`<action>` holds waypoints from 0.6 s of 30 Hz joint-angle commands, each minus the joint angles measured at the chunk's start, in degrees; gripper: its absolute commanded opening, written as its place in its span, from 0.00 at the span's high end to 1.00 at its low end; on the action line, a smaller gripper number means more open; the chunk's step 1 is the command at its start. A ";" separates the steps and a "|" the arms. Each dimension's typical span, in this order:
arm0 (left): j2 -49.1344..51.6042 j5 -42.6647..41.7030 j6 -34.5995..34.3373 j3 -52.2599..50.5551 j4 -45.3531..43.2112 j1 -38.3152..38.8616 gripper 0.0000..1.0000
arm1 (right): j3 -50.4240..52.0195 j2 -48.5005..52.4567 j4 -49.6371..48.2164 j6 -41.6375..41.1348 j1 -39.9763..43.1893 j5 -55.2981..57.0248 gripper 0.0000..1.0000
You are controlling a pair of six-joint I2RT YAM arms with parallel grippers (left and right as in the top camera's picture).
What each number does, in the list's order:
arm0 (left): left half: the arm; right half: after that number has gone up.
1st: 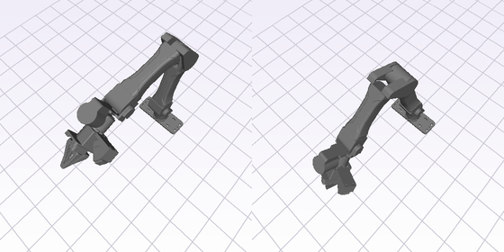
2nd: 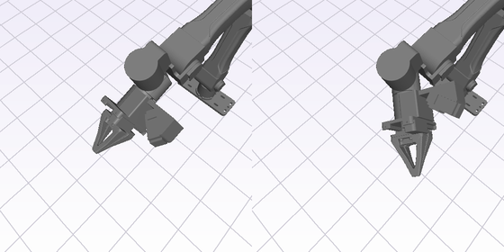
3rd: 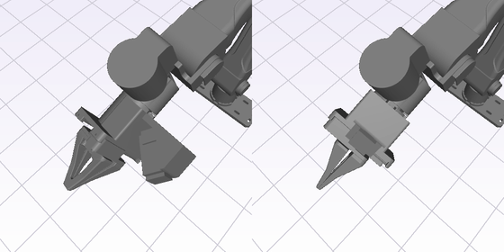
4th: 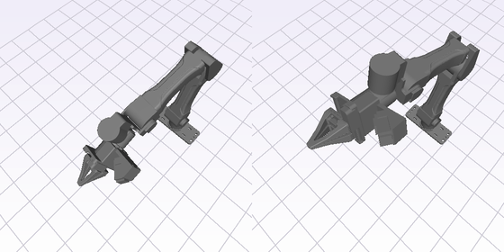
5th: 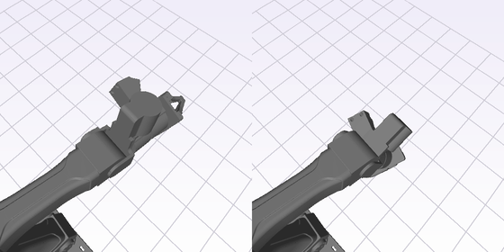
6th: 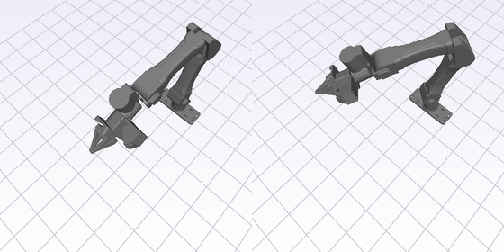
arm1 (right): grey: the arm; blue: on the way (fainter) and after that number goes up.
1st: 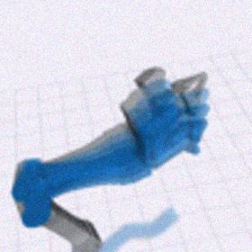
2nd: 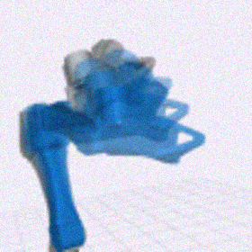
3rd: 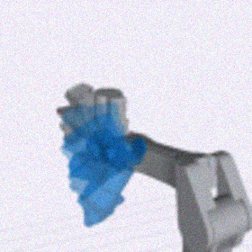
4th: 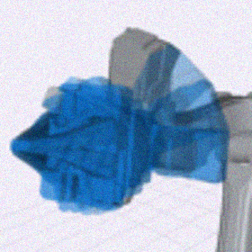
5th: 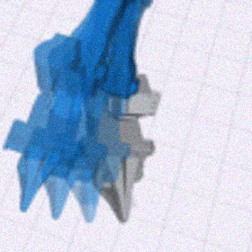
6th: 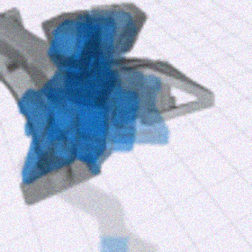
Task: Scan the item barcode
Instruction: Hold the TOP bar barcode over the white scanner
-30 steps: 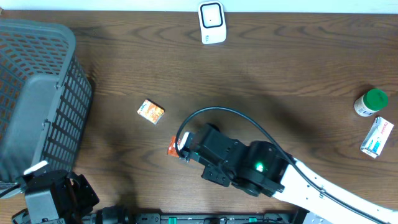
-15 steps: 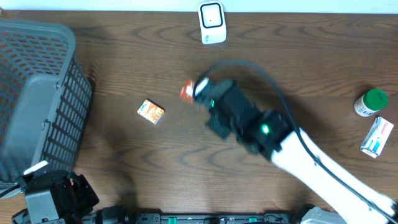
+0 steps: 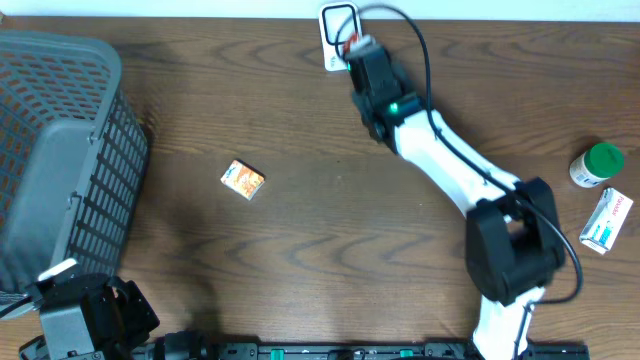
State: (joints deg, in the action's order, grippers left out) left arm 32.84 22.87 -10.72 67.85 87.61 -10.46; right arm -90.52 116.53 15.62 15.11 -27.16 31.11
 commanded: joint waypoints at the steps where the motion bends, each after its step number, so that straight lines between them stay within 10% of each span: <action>1: -0.20 0.76 -0.50 0.07 0.13 -0.24 0.05 | -6.58 5.64 -6.99 11.08 0.63 12.15 0.99; 9: -0.20 0.76 -0.50 0.07 0.13 -0.24 0.05 | -12.70 23.10 -42.86 45.94 0.83 23.06 0.99; 18: -0.20 0.76 -0.50 0.07 0.13 -0.24 0.05 | -17.75 35.15 -53.68 71.12 -0.26 22.82 0.99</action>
State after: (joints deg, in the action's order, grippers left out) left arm 32.84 22.87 -10.72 67.83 87.64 -10.46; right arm -105.82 151.22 -37.21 75.88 -26.70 52.47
